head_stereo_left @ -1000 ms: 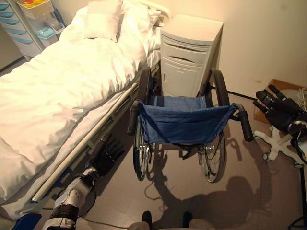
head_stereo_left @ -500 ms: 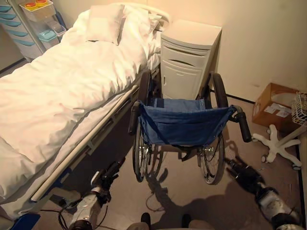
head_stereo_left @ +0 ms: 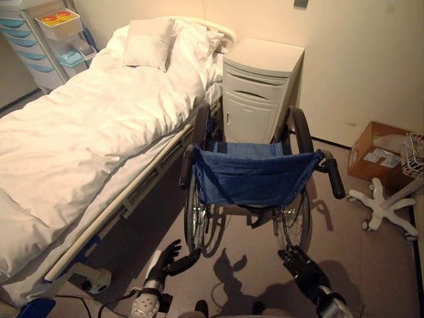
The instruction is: Push the wheelchair next to the bed
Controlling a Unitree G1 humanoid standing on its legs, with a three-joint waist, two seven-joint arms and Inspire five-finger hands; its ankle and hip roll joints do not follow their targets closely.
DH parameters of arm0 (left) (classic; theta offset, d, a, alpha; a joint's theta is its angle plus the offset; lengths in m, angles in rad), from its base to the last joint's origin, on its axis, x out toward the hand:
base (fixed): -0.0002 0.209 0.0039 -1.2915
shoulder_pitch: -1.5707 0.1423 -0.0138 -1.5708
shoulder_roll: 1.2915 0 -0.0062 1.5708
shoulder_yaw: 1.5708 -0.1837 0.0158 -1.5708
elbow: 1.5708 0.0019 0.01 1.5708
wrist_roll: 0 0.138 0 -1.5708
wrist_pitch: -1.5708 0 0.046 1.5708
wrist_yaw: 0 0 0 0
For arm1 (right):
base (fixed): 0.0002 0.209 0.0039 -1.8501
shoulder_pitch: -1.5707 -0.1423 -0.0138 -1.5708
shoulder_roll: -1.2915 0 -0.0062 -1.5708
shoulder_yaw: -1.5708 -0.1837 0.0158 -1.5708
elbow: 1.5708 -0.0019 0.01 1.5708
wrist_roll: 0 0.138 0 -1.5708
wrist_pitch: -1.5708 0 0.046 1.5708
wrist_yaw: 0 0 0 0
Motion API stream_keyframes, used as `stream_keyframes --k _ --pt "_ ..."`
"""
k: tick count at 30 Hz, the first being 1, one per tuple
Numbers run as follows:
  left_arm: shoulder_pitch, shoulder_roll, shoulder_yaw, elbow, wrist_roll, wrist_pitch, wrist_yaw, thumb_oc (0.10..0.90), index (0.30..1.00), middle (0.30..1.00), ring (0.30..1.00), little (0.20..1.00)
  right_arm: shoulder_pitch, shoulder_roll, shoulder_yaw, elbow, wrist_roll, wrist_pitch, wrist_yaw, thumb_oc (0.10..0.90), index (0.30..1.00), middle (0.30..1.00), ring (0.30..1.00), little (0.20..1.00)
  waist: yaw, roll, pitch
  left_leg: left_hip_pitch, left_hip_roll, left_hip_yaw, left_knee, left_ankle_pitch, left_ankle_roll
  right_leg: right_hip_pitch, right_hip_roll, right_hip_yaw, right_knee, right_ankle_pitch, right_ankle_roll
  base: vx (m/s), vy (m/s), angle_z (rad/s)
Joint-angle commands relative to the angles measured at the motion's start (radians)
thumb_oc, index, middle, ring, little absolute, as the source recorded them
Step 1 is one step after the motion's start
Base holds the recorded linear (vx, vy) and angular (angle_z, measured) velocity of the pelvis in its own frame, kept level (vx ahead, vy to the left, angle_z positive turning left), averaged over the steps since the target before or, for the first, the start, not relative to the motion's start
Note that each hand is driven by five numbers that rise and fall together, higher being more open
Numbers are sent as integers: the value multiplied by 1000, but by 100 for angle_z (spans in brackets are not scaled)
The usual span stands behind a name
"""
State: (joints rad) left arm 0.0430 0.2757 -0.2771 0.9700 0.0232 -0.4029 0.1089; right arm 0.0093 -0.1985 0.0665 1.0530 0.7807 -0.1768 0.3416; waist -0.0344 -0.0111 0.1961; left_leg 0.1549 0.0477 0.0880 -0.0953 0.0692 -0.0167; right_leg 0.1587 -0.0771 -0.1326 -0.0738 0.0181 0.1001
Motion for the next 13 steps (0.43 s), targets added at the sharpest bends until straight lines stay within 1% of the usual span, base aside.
stream_keyframes --k 1,5,7,11,13 --pt "-86 -28 -22 -11 30 -126 -12 800 900 900 900 900 -63 5 31 -62 -34 -83 33 800 900 900 900 900 6 8 28 4 -37 26 113 -174 31 -80 -16 26 96 -21 19 -14 95 -16" --pt "-73 -42 -40 -12 -9 -156 -28 800 900 900 900 900 -33 23 67 -79 -48 -48 30 800 900 900 900 900 -12 22 33 -6 -40 32 114 -171 28 -91 -15 32 97 -23 18 -8 75 -8" --pt "-70 -46 -46 -20 -33 -160 -31 800 900 900 900 900 -22 25 85 -83 -87 -36 40 800 900 900 900 900 -18 26 35 -11 -42 35 113 -169 28 -96 -14 33 97 -22 17 -13 49 -4" --pt "-64 -46 -48 -32 -39 -159 -52 800 900 900 900 900 -10 22 121 -86 -156 -34 43 800 900 900 900 900 -17 26 37 -20 -47 32 116 -167 27 -101 -15 29 98 -23 16 -6 18 -2" --pt "-62 -45 -52 -29 -31 -163 -51 800 900 900 900 900 -11 19 133 -90 -158 -31 44 800 900 900 900 900 -15 24 38 -22 -49 31 116 -167 27 -101 -15 25 98 -23 16 0 0 0"
